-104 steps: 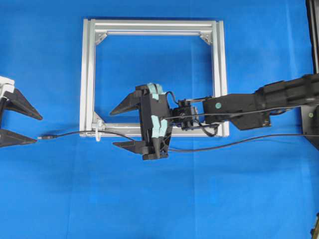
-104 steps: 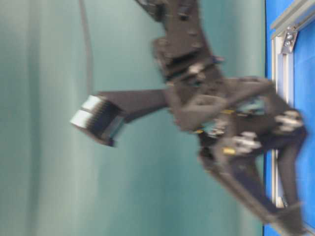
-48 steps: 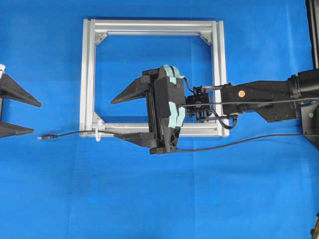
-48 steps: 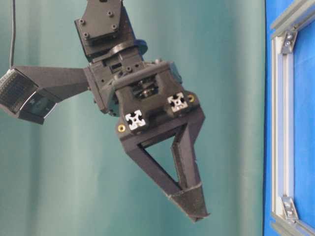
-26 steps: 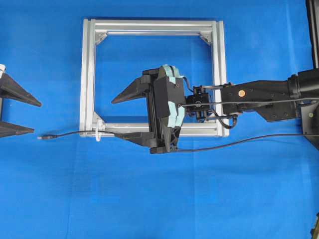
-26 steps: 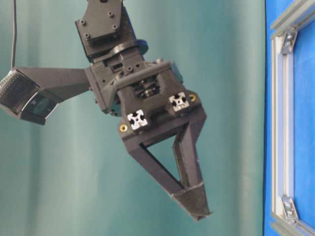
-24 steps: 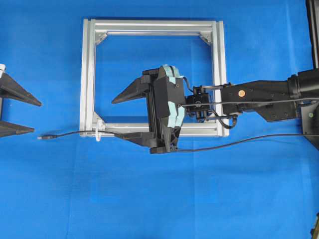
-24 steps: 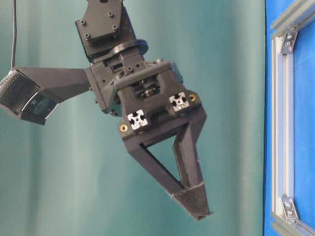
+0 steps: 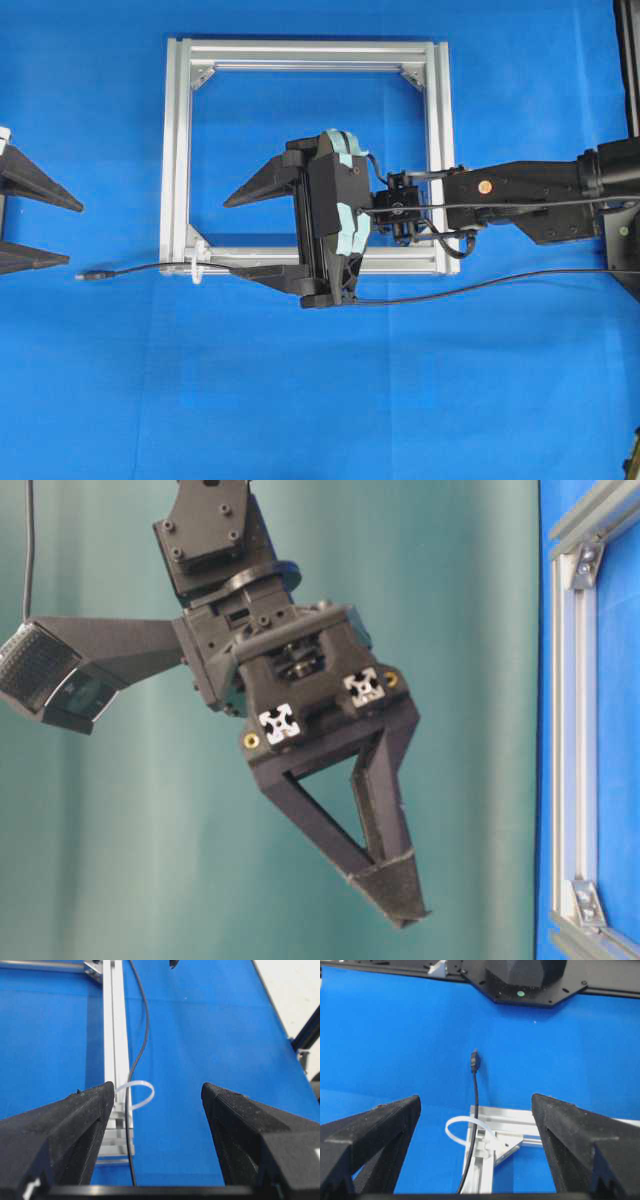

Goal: Insert the wire through the string loop located on the left side.

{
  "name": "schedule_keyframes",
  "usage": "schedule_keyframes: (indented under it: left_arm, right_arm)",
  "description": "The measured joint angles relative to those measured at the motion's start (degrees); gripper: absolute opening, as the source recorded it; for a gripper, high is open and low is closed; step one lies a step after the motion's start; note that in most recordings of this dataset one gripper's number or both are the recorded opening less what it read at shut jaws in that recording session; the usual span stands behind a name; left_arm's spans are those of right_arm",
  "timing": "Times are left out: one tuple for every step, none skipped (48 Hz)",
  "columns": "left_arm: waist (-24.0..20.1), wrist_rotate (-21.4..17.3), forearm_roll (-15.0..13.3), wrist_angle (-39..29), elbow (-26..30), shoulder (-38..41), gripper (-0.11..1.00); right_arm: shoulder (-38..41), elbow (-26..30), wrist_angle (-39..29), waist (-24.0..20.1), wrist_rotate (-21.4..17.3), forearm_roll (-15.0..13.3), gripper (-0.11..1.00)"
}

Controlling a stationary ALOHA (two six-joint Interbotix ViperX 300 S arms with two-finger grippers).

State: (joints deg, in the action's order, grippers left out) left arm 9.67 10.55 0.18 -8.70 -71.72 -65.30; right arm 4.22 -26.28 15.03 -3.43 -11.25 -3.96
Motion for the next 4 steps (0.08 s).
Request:
schedule_keyframes:
  left_arm:
    - [0.0,0.0,0.1,0.0,0.0,0.0,0.64]
    - [-0.1,0.0,0.0,0.0,-0.1,0.0,0.64]
    - [-0.1,0.0,0.0,0.1,0.0,0.0,0.64]
    - [-0.1,0.0,0.0,0.0,0.0,0.0,0.64]
  right_arm:
    - [0.0,0.0,0.0,0.0,0.0,0.0,0.95]
    - [0.0,0.0,0.0,0.0,0.0,0.0,0.95]
    - [0.0,0.0,0.0,0.0,0.0,0.0,0.95]
    - [0.0,0.0,0.0,0.0,0.0,0.0,0.95]
